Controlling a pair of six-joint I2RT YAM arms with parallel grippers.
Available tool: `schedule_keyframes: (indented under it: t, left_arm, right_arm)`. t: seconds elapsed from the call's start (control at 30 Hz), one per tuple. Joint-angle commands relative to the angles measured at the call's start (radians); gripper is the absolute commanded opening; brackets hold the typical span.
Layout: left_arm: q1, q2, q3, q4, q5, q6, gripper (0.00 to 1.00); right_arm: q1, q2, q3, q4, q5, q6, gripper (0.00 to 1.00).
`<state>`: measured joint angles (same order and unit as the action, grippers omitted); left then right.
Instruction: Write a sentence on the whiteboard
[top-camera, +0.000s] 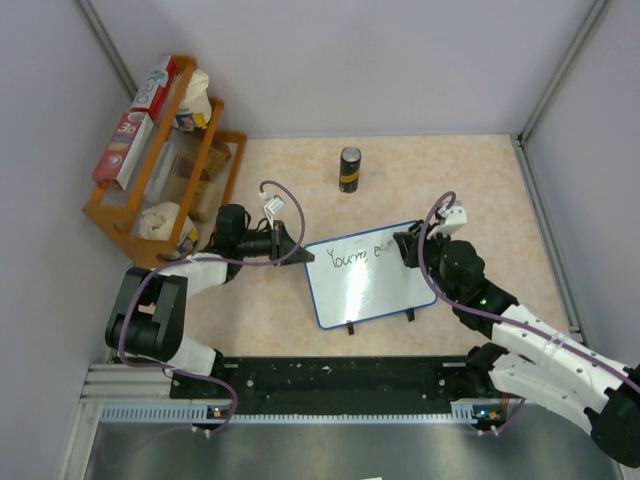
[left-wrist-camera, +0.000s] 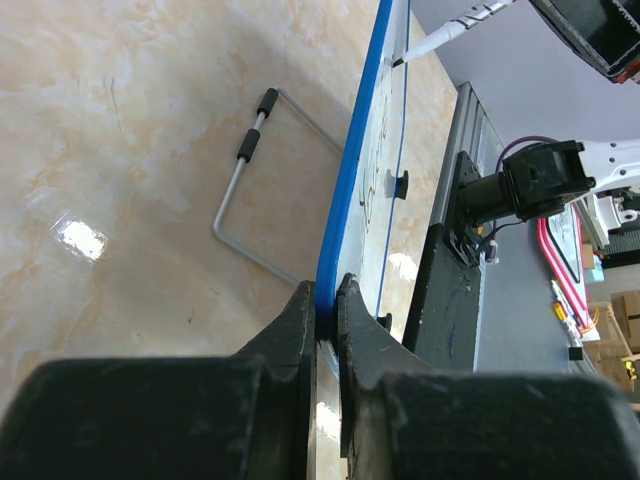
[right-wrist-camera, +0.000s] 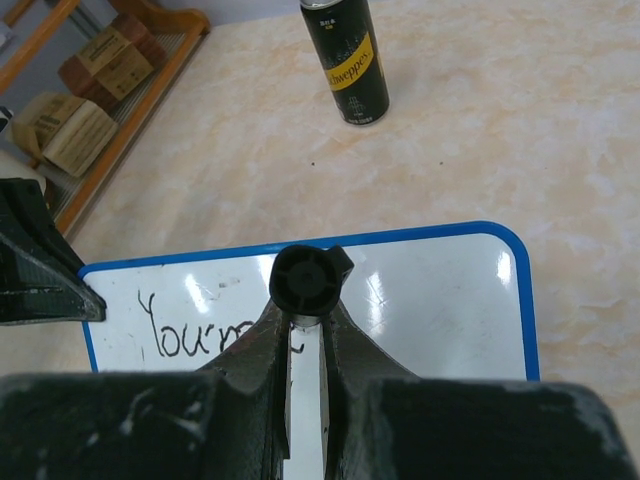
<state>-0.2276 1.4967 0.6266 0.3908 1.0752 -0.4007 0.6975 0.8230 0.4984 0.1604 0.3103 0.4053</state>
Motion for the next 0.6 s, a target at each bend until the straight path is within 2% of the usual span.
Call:
schedule_keyframes:
  t: [0.0, 0.57]
  left_arm:
    - [-0.009, 0.033, -0.022, -0.069, -0.112, 0.120, 0.00]
    - [-0.007, 0.034, -0.022, -0.069, -0.112, 0.120, 0.00]
  right_arm:
    - [-0.001, -0.013, -0.017, -0.022, -0.023, 0.012, 0.00]
    - [-0.004, -0.027, -0.001, -0.010, 0.069, 0.000, 0.00]
